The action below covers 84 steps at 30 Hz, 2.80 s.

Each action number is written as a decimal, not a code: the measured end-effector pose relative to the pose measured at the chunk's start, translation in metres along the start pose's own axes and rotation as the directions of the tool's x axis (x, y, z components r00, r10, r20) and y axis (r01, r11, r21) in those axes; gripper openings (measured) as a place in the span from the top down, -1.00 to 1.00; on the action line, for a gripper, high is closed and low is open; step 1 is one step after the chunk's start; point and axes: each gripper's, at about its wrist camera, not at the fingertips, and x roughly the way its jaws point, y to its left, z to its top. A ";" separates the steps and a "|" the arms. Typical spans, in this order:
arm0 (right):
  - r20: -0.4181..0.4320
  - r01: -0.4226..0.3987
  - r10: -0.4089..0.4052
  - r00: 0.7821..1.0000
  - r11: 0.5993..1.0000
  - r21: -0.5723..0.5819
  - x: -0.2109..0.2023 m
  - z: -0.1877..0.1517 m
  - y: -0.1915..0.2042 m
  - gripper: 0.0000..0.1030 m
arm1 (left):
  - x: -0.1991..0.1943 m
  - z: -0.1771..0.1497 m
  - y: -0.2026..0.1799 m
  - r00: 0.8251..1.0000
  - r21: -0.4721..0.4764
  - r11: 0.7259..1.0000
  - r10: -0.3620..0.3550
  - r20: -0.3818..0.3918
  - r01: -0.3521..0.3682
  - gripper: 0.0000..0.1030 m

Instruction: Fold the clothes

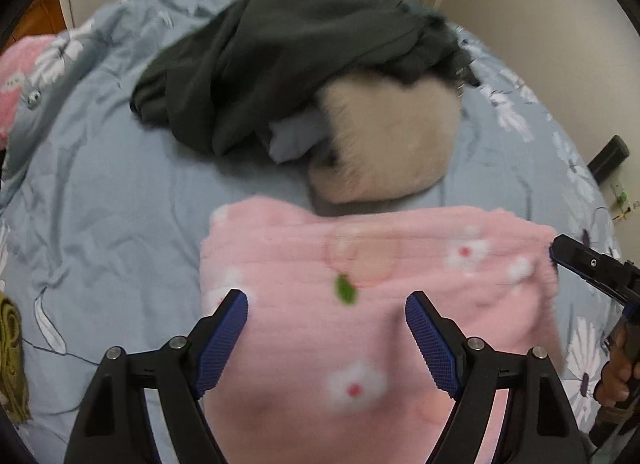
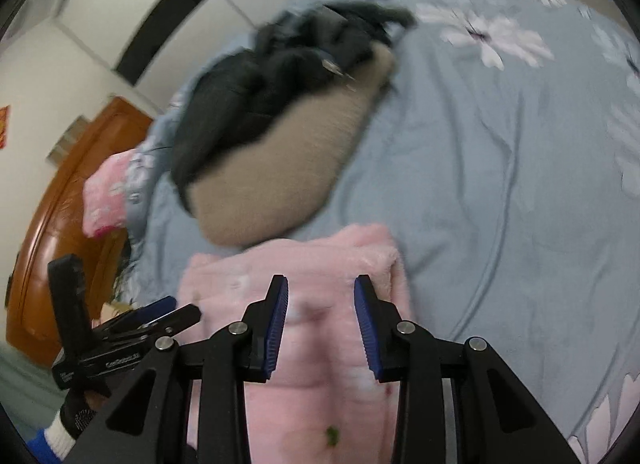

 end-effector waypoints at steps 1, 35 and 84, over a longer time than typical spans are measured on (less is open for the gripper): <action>-0.018 0.002 -0.002 1.000 1.000 0.024 0.008 0.000 -0.006 0.31 | 0.009 -0.001 0.002 1.000 -0.002 1.000 0.000 -0.029 0.000 -0.63; -0.089 -0.109 0.127 0.988 0.977 0.185 -0.025 -0.074 -0.066 -0.32 | -0.015 -0.063 0.093 0.946 -0.392 0.871 -0.325 -0.004 0.298 -0.78; -0.071 -0.261 0.272 0.960 0.955 0.139 -0.027 -0.063 0.110 0.25 | -0.167 -0.070 0.155 0.942 -0.199 0.931 -0.268 0.202 0.307 0.31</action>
